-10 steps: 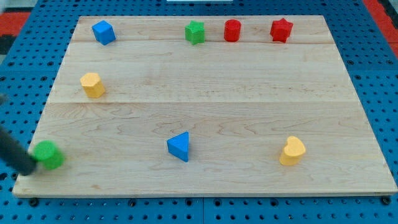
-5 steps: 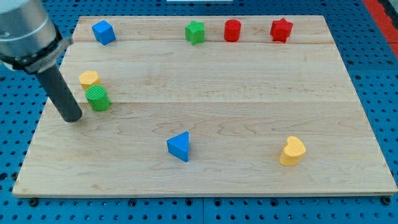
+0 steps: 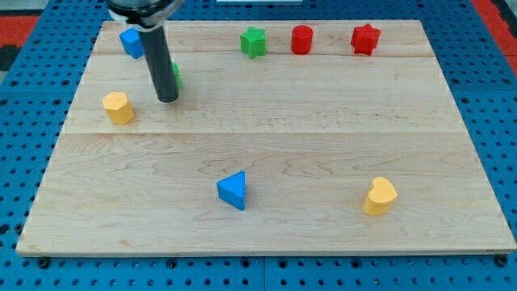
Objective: Push the green circle to the right of the blue cube
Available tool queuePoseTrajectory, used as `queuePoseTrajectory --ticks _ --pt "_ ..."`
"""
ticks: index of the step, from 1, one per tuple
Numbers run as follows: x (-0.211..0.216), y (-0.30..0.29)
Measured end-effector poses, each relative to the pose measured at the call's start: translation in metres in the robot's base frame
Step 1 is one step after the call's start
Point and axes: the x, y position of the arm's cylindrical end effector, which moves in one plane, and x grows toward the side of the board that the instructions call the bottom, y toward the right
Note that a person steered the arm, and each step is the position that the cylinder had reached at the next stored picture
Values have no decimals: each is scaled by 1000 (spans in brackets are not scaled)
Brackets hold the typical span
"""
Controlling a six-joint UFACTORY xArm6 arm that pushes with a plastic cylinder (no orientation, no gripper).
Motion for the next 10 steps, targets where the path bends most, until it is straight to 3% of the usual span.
queuePoseTrajectory --ticks 4,6,8,10 --pt "-30 -8" --pt "-12 -21" --pt "-93 49" --pt "-69 41"
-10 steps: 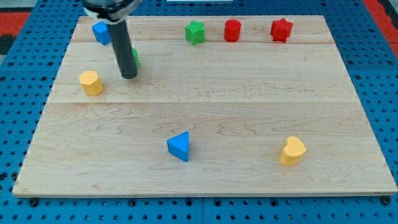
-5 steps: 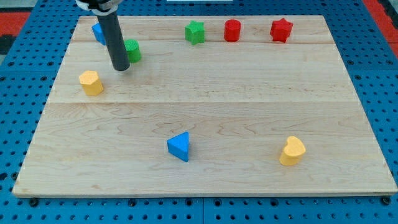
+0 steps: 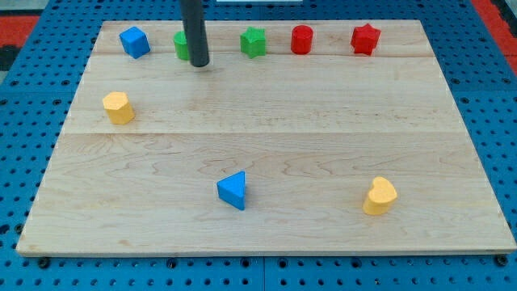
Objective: Push the green circle to the right of the blue cube
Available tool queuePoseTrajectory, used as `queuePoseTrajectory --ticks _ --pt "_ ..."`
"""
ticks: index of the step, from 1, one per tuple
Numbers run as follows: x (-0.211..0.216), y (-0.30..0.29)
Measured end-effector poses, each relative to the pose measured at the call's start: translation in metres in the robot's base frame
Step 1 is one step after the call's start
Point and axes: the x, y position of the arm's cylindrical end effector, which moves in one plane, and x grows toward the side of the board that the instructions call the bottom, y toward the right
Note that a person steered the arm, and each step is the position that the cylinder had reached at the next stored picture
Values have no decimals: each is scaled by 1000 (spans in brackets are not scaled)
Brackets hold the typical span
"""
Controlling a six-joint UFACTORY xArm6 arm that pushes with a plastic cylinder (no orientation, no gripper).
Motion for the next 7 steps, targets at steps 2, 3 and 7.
queuePoseTrajectory --ticks 2,3,7 --pt "-14 -11" --pt "-21 -2" --pt "146 -78"
